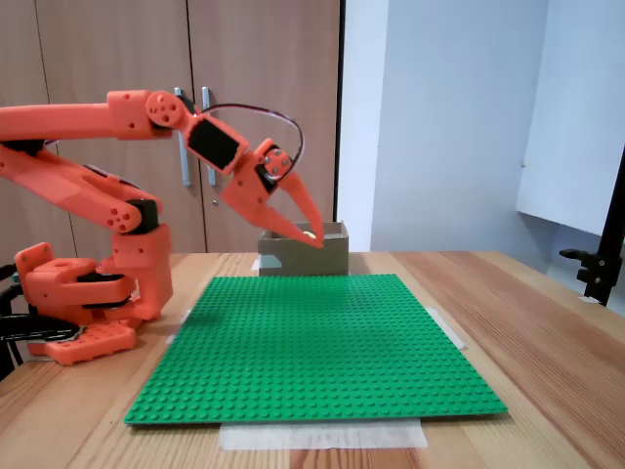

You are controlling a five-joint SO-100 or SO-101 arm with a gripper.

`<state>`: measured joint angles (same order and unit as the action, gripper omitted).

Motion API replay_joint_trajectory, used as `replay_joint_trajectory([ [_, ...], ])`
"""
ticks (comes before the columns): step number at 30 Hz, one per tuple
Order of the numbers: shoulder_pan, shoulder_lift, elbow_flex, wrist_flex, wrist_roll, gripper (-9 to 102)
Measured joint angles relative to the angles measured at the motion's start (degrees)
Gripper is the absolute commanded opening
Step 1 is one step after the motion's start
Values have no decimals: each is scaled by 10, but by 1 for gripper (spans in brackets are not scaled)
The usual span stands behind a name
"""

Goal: Pick the ball and put it in the box.

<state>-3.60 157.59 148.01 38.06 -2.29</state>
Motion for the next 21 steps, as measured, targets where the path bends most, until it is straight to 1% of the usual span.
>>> replay_joint_trajectory([
  [9,31,93,108,-33,1,-1],
  [21,30,178,235,-47,-14,-1],
])
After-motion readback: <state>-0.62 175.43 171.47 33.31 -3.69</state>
